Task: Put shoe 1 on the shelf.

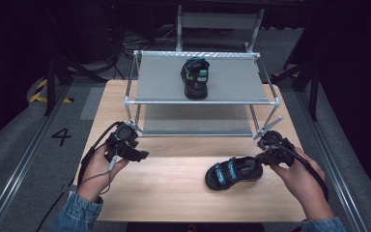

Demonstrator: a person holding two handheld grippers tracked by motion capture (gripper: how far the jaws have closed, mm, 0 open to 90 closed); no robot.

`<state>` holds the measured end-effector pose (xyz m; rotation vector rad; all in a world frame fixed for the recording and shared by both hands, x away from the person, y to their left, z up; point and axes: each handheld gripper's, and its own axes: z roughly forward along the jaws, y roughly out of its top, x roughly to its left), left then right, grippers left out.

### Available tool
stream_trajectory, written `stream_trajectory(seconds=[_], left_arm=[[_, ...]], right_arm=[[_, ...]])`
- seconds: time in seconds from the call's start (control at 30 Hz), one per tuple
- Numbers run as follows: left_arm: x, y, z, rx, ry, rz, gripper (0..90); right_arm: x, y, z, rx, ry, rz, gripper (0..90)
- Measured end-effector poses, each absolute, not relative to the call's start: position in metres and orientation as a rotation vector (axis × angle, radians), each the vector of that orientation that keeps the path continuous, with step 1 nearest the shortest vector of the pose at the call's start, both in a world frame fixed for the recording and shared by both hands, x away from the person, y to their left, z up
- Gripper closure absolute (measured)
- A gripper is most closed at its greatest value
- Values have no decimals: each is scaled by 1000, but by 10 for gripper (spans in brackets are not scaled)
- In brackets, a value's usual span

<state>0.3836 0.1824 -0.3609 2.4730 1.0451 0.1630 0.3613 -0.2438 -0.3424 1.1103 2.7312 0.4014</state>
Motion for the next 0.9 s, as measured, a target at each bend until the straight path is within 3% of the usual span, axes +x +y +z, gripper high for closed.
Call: stream_trajectory(seconds=[0.43, 0.53, 0.6, 0.63, 0.73, 0.9], left_arm=[[389, 168, -362, 2500, 1017, 146, 418], [390, 166, -363, 2507, 1013, 142, 417], [390, 167, -363, 2508, 1009, 142, 417], [390, 168, -363, 2502, 1013, 144, 417], [391, 170, -362, 2495, 1017, 141, 417], [391, 171, -365, 2500, 1024, 133, 414]], right_arm=[[302, -250, -356, 1173, 2773, 438, 842], [303, -251, -358, 1169, 2780, 448, 787], [304, -249, -357, 1111, 2740, 455, 612], [304, -248, -356, 1093, 2731, 465, 582], [308, -245, -355, 1070, 2712, 475, 525], [327, -238, -368, 1054, 2730, 459, 516]])
